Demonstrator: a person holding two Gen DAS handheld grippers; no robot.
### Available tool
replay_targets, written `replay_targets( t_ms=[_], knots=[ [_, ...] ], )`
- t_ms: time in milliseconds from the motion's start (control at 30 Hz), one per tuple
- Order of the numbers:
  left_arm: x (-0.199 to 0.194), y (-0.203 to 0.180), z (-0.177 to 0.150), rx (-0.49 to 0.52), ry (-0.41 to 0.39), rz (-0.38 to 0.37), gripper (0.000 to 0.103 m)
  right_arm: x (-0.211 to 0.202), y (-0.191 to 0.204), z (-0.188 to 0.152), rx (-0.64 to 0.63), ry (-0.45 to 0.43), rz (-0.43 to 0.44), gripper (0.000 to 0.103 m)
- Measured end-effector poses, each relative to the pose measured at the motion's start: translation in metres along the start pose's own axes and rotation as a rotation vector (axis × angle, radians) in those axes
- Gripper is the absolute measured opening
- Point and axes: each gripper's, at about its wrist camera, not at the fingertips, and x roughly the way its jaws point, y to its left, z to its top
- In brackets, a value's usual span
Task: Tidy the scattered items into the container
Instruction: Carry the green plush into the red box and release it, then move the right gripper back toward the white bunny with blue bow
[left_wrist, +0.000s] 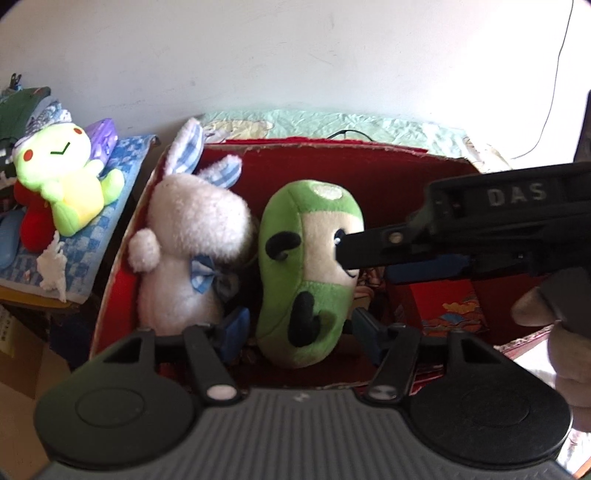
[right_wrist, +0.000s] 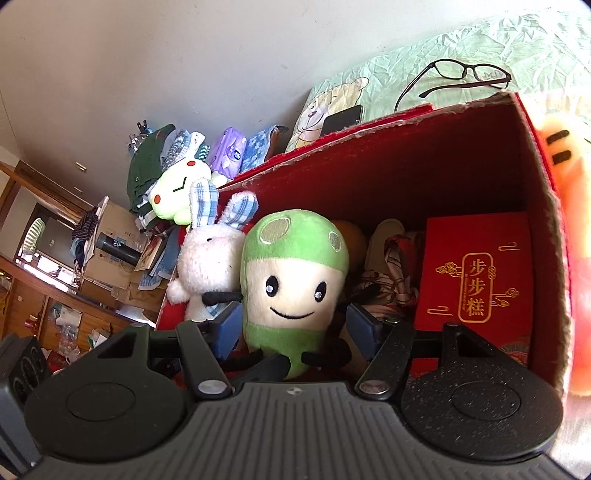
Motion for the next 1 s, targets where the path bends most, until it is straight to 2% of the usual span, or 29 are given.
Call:
replay_targets(
  t_ms=[67, 200, 333, 500, 600, 867, 1000],
  knots=[
    [-0.002, -0.001, 0.000, -0.018, 0.000, 0.011, 0.064, -0.008, -0.001, -0.001, -0.010, -0.018, 0.005, 0.066],
    [-0.001, 0.000, 0.004, -0.049, 0.000, 0.082, 0.064, -0.027, -0.005, -0.002, -0.020, -0.059, 0.031, 0.066],
    [-0.010, 0.002, 0.009, -0.094, -0.013, 0.092, 0.063, -0.062, -0.014, -0.006, -0.009, -0.113, 0.082, 0.062],
    [-0.041, -0.020, 0.019, -0.086, -0.116, 0.022, 0.065, -0.115, -0.027, -0.013, -0.053, -0.219, 0.070, 0.064],
    [-0.046, -0.047, 0.025, -0.048, -0.144, -0.025, 0.065, -0.136, -0.042, -0.016, -0.039, -0.251, 0.046, 0.064],
    [-0.027, -0.108, 0.030, -0.007, -0.112, -0.100, 0.065, -0.174, -0.093, -0.035, 0.041, -0.280, -0.038, 0.063],
    [-0.026, -0.142, 0.028, 0.030, -0.119, -0.162, 0.065, -0.198, -0.127, -0.049, 0.065, -0.306, -0.141, 0.063]
  ],
)
